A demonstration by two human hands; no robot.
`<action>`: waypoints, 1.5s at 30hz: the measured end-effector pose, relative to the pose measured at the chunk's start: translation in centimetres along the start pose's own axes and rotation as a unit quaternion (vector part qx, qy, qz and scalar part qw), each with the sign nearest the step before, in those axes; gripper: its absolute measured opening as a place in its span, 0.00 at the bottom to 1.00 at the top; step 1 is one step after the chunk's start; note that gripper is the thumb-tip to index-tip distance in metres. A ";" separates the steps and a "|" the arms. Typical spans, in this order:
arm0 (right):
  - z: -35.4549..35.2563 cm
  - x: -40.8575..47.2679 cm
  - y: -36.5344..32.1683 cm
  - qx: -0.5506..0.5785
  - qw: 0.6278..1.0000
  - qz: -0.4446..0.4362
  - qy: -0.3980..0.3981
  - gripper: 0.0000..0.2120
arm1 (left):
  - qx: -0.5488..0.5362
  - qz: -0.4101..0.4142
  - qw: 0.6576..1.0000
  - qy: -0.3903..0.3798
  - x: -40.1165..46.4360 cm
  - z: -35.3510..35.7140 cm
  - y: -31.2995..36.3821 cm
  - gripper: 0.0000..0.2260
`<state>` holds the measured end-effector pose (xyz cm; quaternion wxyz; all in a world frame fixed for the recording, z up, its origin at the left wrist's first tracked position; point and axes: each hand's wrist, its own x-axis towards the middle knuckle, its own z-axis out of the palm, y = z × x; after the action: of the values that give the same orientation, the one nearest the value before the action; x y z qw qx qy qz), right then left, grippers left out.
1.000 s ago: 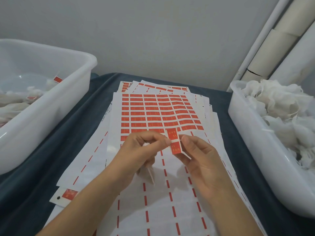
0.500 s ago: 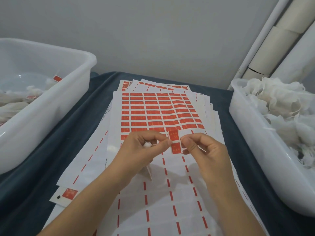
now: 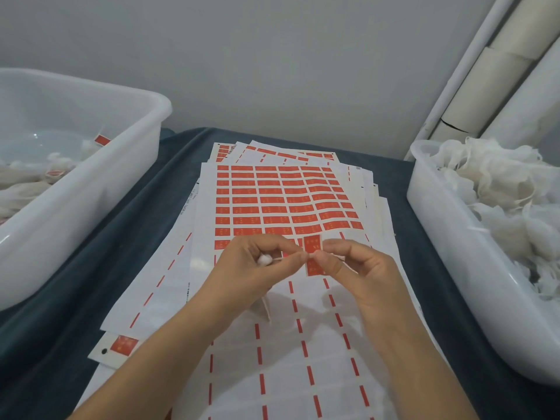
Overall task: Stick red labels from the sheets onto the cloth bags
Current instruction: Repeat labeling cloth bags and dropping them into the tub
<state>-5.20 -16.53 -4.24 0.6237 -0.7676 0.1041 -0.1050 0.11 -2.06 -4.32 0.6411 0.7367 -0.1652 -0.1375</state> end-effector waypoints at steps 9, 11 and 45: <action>0.0 0.1 0.0 -0.006 0.999 0.030 0.036 0.13 | 0.006 -0.042 0.999 0.025 0.4 0.2 -0.3 0.12; -0.1 0.1 0.0 -0.017 0.998 0.032 0.051 0.14 | 0.080 0.009 0.995 0.064 0.3 0.4 -0.3 0.16; 1.7 -0.8 -0.3 0.102 0.994 -0.028 0.040 0.18 | -0.240 -0.076 0.966 0.055 -0.8 0.6 -0.2 0.14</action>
<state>-5.43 -14.66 -4.26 0.6909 -0.6977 0.0959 -0.1631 -0.84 -2.23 -4.65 0.7948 0.5785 -0.0354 -0.1802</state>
